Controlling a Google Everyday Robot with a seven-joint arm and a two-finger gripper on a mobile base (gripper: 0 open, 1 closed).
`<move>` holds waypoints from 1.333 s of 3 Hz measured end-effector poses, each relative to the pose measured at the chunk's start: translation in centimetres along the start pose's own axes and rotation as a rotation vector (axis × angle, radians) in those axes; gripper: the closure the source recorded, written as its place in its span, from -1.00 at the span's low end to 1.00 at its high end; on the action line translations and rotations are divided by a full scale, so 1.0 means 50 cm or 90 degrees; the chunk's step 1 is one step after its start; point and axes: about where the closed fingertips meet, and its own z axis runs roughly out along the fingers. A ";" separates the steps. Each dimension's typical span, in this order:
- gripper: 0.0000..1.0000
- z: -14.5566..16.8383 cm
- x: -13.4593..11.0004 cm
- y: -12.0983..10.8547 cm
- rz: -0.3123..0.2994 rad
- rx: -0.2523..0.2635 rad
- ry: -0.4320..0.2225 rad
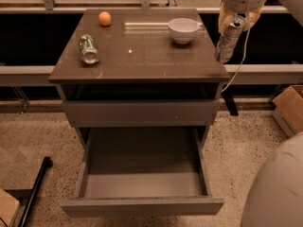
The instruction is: Pick redbull can from middle drawer and place on counter
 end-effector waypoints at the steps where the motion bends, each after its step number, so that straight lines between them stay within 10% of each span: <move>1: 1.00 0.014 -0.013 0.039 -0.006 -0.040 0.000; 2: 1.00 0.029 -0.021 0.082 -0.012 -0.088 0.007; 4: 0.05 0.064 -0.045 0.187 -0.039 -0.163 0.018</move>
Offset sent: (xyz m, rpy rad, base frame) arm 0.0407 0.0570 -0.0207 0.2015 0.0158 0.1456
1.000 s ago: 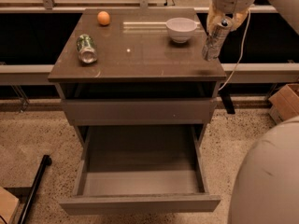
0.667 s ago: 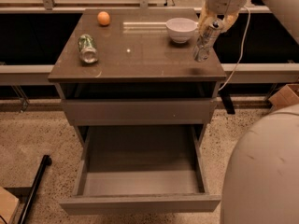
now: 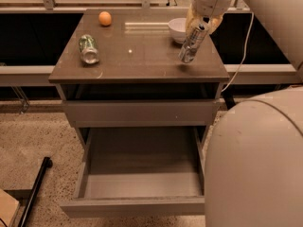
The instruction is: Pick redbull can from middle drawer and place on counter
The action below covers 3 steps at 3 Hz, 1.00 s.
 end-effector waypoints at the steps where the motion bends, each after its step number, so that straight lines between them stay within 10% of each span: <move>1: -0.44 0.024 -0.015 0.020 -0.006 -0.004 -0.002; 3: -1.00 0.069 -0.026 0.050 -0.024 0.008 0.009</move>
Offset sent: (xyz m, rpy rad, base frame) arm 0.0338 0.0255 -0.0199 -0.0484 0.0052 0.0235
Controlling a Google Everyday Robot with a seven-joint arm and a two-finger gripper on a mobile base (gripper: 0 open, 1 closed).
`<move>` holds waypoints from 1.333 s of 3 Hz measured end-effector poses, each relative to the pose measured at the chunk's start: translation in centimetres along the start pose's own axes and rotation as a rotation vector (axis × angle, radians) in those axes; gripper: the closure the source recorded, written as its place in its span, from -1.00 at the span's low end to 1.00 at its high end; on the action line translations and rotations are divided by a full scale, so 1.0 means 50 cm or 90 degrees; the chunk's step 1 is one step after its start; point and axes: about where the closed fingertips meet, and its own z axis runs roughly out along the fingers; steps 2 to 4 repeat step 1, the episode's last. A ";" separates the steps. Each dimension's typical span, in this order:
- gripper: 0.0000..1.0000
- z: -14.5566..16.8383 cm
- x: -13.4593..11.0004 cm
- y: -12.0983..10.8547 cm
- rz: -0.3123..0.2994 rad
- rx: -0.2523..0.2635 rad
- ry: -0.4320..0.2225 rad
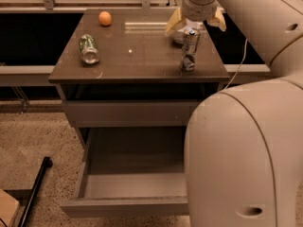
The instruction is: Pick redbull can from middle drawer and place on counter
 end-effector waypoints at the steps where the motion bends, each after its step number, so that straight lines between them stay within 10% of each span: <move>1: -1.00 0.003 0.000 0.001 -0.001 0.000 0.001; 4: -1.00 0.003 0.000 0.001 -0.001 0.000 0.001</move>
Offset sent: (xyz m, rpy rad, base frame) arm 0.0000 0.0000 0.0000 0.0000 0.0000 0.0000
